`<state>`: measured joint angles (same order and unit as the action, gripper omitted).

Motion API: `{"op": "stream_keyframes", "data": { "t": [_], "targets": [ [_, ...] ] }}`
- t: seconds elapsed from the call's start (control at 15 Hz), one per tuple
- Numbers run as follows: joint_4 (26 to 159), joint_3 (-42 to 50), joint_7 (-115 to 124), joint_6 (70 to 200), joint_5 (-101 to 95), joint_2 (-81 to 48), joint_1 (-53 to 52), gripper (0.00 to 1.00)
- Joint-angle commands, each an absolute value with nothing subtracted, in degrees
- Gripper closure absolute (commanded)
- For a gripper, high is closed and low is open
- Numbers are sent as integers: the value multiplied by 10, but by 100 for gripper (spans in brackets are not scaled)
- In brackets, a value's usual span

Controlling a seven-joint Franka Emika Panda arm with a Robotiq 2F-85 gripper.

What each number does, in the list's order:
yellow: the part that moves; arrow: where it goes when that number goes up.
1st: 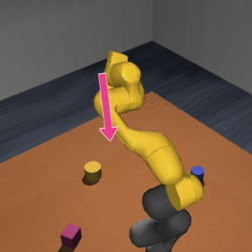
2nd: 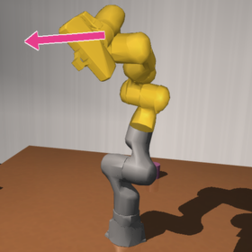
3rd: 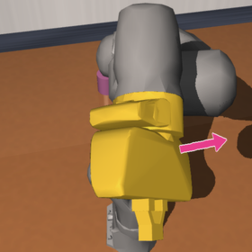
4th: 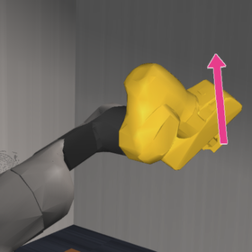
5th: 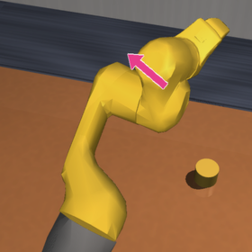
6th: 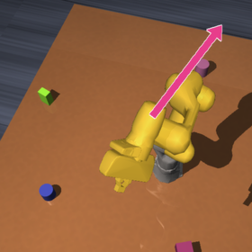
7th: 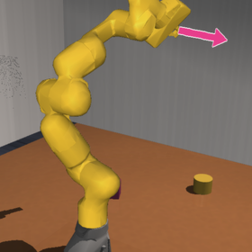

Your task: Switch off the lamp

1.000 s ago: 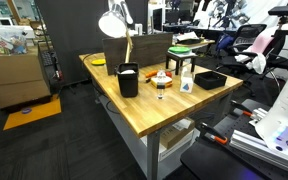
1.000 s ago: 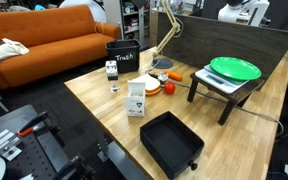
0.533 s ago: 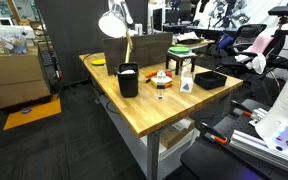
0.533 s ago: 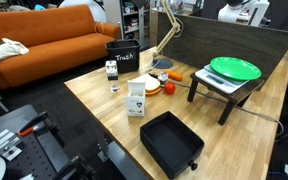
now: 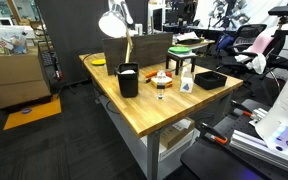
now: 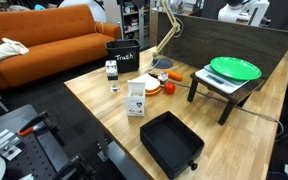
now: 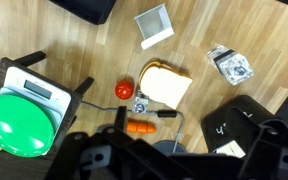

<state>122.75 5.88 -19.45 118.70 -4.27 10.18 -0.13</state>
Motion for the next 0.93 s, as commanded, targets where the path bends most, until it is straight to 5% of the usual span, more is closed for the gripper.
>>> {"op": "stream_keyframes", "data": {
  "t": [0.0, 0.87],
  "targets": [
    [1222, 51, -195, 1186, -42, 96, 5, 0],
    [1183, 33, -200, 1196, -53, 23, -1, 0]
  ]
}}
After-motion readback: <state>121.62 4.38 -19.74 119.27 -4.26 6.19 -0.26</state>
